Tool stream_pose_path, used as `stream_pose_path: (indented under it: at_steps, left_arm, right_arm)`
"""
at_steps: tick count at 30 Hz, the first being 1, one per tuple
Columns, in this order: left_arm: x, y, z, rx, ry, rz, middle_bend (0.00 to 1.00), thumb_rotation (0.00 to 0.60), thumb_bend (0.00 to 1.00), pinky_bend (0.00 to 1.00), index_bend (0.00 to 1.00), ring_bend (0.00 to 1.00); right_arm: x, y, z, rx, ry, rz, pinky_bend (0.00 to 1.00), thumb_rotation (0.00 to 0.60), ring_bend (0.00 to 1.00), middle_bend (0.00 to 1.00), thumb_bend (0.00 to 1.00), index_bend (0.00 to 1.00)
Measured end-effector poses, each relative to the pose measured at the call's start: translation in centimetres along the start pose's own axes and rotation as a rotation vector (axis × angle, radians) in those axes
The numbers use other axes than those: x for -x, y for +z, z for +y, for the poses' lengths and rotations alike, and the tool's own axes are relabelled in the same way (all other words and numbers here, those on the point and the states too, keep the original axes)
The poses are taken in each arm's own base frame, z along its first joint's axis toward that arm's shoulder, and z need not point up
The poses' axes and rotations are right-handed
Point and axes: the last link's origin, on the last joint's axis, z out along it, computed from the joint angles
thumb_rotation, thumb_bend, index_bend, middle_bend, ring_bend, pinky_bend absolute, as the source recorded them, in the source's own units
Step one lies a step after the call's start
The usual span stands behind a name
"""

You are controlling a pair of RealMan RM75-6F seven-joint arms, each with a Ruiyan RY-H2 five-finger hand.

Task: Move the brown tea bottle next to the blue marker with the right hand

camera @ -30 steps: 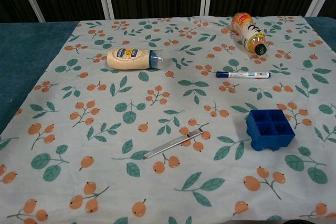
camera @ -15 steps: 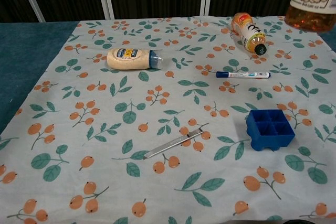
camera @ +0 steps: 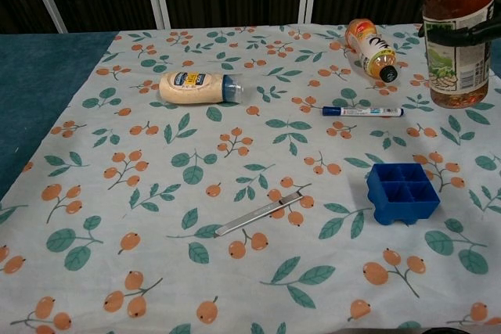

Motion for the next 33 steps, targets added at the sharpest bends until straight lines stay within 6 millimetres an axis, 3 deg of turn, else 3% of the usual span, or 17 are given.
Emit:
stream_pose_path:
  at_steps: [20,30,33]
  left_arm:
    - [0.0,0.0,0.0,0.002,0.004,-0.002,0.00,0.600,0.36,0.08,0.10,0.00]
    - [0.0,0.0,0.0,0.000,0.006,-0.003,0.00,0.600,0.36,0.08,0.10,0.00]
    - [0.0,0.0,0.0,0.000,0.007,-0.004,0.00,0.600,0.36,0.08,0.10,0.00]
  right_arm:
    - [3.7,0.3,2.7,0.100,0.398,-0.003,0.58,0.600,0.56,0.47,0.31,0.49]
    - [6.1,-0.4,4.6,0.097,0.437,-0.056,0.46,0.600,0.48,0.40,0.22,0.49]
    - [6.4,-0.4,4.8,0.081,0.428,-0.059,0.35,0.600,0.39,0.32,0.17,0.40]
